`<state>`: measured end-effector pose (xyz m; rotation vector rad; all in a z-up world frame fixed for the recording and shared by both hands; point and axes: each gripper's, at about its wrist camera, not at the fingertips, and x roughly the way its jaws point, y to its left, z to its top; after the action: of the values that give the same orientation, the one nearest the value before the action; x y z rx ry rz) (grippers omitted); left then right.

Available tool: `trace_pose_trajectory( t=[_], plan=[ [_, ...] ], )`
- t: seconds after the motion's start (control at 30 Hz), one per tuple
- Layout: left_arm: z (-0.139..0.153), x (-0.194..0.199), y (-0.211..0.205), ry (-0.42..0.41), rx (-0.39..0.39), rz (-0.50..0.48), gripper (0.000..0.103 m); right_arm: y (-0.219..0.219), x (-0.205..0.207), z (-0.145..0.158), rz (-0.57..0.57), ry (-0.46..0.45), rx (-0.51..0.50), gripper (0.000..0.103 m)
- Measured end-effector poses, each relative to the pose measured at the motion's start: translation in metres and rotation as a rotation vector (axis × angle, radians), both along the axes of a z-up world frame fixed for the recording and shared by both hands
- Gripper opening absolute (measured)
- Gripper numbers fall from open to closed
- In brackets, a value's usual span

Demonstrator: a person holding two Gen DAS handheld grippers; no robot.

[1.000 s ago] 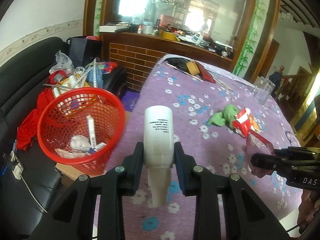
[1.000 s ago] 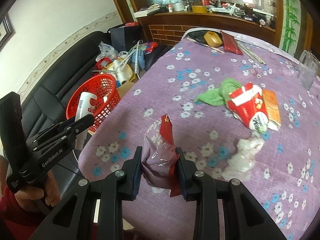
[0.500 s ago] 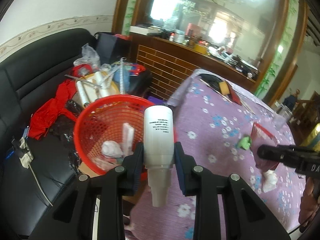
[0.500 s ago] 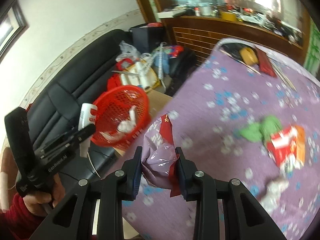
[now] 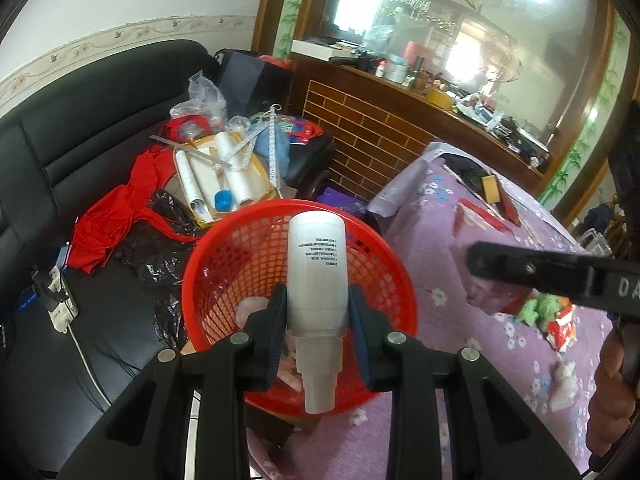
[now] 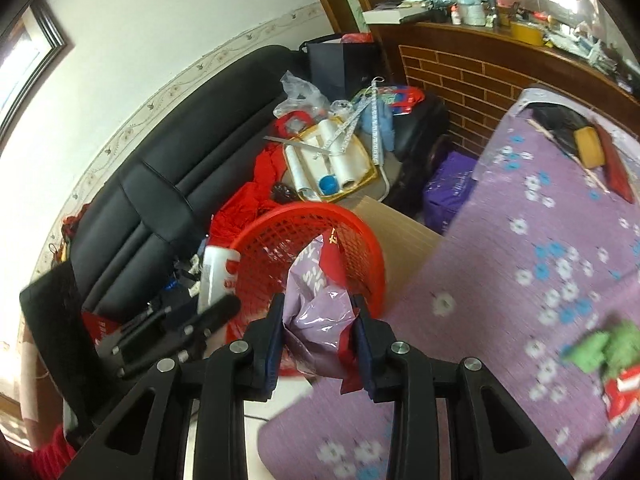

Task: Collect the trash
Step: 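Carry the bottle and bag over the red wastebasket and open both tools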

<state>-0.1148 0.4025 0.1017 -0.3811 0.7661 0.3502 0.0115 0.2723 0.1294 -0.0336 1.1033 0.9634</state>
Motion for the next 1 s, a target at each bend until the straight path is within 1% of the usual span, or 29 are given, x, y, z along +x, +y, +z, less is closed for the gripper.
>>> trace_pose_trajectory(
  t=[0.1,0.17,0.23,0.27,0.37,0.47,0.63,0.73,0.83,1.0],
  plan=[
    [-0.003,0.005,0.009,0.008,-0.007,0.012,0.029,0.023,0.009,-0.005,0.007,-0.005,-0.008,0.036],
    [-0.004,0.005,0.015,0.007,-0.015,0.035,0.030,0.037,0.016,-0.009,0.016,0.015,-0.003,0.036],
    [-0.004,0.006,0.019,0.005,-0.023,0.039,0.032,0.046,0.023,-0.012,0.011,0.018,-0.006,0.044],
    [-0.004,0.006,0.020,0.005,-0.024,0.040,0.034,0.048,0.026,-0.013,0.003,0.016,-0.007,0.050],
    [-0.002,0.004,0.021,-0.007,-0.027,0.045,0.048,0.044,0.032,-0.010,-0.017,0.029,0.024,0.052],
    [-0.001,0.003,0.015,-0.006,-0.027,0.042,0.048,0.029,0.031,-0.003,-0.030,0.006,0.025,0.053],
    [-0.002,-0.002,-0.005,-0.003,-0.035,0.017,0.048,-0.007,0.026,0.002,-0.061,0.018,0.043,0.054],
    [-0.003,-0.003,-0.025,0.004,-0.029,-0.008,0.048,-0.033,0.017,-0.002,-0.080,0.028,0.033,0.054],
    [-0.004,-0.004,-0.052,0.015,-0.021,-0.055,0.048,-0.061,0.005,-0.008,-0.095,0.047,0.029,0.054],
    [-0.007,-0.002,-0.088,0.038,-0.029,-0.111,0.050,-0.102,-0.015,-0.017,-0.125,0.073,0.023,0.054]
  ],
)
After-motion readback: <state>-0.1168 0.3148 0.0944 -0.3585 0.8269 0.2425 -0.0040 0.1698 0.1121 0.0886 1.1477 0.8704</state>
